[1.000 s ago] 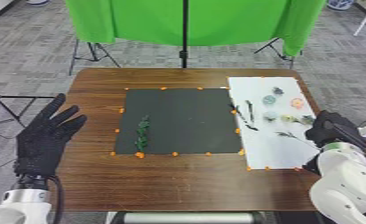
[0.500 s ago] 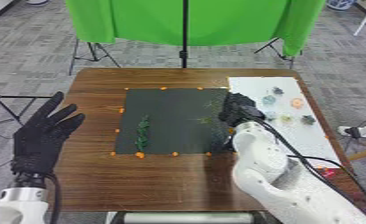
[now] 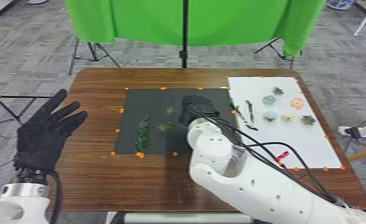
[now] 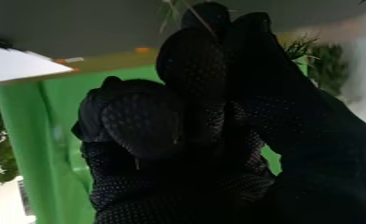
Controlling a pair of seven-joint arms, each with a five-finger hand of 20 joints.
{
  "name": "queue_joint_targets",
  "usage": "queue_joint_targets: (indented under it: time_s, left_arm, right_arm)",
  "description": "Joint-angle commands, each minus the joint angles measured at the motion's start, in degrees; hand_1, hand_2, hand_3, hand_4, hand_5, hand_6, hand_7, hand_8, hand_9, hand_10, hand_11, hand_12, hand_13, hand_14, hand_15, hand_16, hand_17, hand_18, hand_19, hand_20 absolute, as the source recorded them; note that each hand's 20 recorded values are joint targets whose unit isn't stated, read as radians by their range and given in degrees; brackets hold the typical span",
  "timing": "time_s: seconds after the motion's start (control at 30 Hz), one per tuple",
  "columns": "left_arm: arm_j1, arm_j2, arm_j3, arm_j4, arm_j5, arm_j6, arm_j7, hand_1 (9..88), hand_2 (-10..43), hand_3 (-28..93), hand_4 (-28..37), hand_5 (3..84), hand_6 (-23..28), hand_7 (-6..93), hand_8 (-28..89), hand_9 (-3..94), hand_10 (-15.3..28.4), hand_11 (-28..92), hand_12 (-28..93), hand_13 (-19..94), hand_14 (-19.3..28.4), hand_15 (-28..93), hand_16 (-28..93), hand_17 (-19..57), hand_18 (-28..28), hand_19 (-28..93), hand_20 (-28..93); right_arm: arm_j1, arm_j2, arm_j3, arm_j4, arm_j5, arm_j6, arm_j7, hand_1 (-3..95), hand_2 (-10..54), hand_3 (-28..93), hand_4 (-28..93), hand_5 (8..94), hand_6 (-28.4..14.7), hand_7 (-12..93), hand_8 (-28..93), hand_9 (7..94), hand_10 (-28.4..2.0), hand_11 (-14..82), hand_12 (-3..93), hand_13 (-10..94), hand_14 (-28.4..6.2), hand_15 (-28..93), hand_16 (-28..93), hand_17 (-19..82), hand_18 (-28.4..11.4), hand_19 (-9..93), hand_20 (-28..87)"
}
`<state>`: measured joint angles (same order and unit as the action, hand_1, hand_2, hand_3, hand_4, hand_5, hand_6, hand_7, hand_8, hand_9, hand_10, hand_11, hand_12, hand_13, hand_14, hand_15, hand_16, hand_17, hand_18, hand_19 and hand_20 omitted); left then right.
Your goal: Arrange flowers
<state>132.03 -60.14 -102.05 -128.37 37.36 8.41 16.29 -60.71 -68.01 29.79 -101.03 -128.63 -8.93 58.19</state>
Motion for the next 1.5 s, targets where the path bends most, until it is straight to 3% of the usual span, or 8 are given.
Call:
queue_joint_targets:
  time_s: [0.03, 0.37, 0.67, 1.0, 1.23, 1.4, 1.5]
  left_arm:
    - [-0.64, 0.43, 0.69, 0.68, 0.09, -0.72, -0.45, 23.2, 5.1, 79, -26.0, 34.3, 6.6, 12.9, -10, 33.7, 18.6, 21, 11, 27, 27.4, 50, -7, -6.4, 28.4, 53, 18]
    - [-1.86, 1.02, 1.60, 1.15, 0.16, -1.34, -0.50, 23.5, 5.2, 80, -24.7, 34.7, 6.9, 13.0, -10, 33.8, 18.6, 21, 12, 27, 27.3, 50, -7, -6.5, 28.4, 53, 18]
    - [-2.41, 0.67, 1.51, 1.36, 0.35, -1.52, -1.19, 23.7, 5.3, 80, -24.4, 34.9, 7.1, 12.9, -10, 33.8, 18.6, 21, 11, 27, 27.3, 50, -7, -6.5, 28.4, 53, 18]
    - [-3.03, 0.66, 1.92, 1.60, 0.40, -1.80, -1.57, 23.7, 5.2, 80, -24.3, 34.9, 7.1, 12.9, -10, 33.9, 18.6, 21, 11, 27, 27.3, 50, -7, -6.5, 28.4, 53, 18]
    - [-0.56, 0.25, 1.04, 0.70, 0.24, -0.99, -0.67, 23.8, 5.3, 80, -24.4, 34.9, 7.2, 12.9, -10, 33.8, 18.7, 21, 11, 27, 27.3, 50, -7, -6.6, 28.4, 53, 18]
    - [0.50, 1.40, 0.32, 0.60, -0.25, -0.29, 0.45, 23.9, 5.3, 80, -24.3, 35.0, 7.2, 12.8, -10, 33.9, 18.6, 21, 12, 27, 27.3, 50, -7, -6.6, 28.4, 53, 18]
    - [-0.29, 1.76, 1.03, 0.94, -0.50, -0.25, 1.13, 23.8, 5.3, 80, -24.3, 35.0, 7.2, 12.8, -10, 33.9, 18.5, 21, 12, 27, 27.3, 50, -7, -6.6, 28.4, 53, 18]
  right_arm:
    - [-0.44, -1.63, -0.92, 1.69, 1.26, -4.01, 1.70, 51.4, -9.5, 71, -27, 89.4, -2.4, 26, 9, 86.7, -12.4, 53.1, 20.7, 83, -10.3, 73, 17, 41, -27.1, 93, 35]
    - [-0.65, -3.68, -1.97, 0.59, -0.17, -4.50, -0.31, 46.6, -9.0, 73, -26, 93.3, -1.6, 24, 7, 90.7, -13.4, 51.9, 21.1, 86, -11.0, 74, 18, 42, -28.0, 93, 40]
    - [-1.31, -4.31, -2.28, 0.26, -0.70, -6.75, -0.46, 44.4, -6.8, 74, -25, 93.7, -1.1, 28, -2, 93.0, -13.8, 50.4, 21.9, 87, -11.4, 74, 18, 43, -28.4, 93, 42]
    - [-2.60, -4.63, -2.47, 0.05, -2.18, -6.98, -1.68, 43.7, -6.9, 73, -26, 93.7, -0.3, 26, -4, 93.5, -13.3, 47.6, 21.3, 87, -11.4, 73, 18, 43, -28.4, 93, 41]
    - [-3.03, -2.83, -2.02, -2.30, -6.90, -5.60, -2.28, 42.3, -8.7, 72, -26, 93.5, -0.5, 17, 3, 92.6, -12.0, 45.6, 21.1, 86, -10.8, 72, 18, 43, -28.3, 93, 39]
    - [-1.22, -0.69, 1.13, -4.85, -6.69, -6.77, -4.54, 39.5, -8.3, 72, -24, 93.7, -0.4, 22, -11, 93.0, -12.3, 46.9, 20.4, 87, -11.1, 72, 18, 43, -28.3, 93, 41]
    - [-0.81, 1.38, 4.67, -6.41, -2.10, -3.28, -4.45, 38.4, -7.6, 72, -24, 93.5, -0.6, 21, -12, 91.8, -13.0, 46.9, 20.6, 85, -11.9, 73, 18, 41, -28.3, 93, 39]
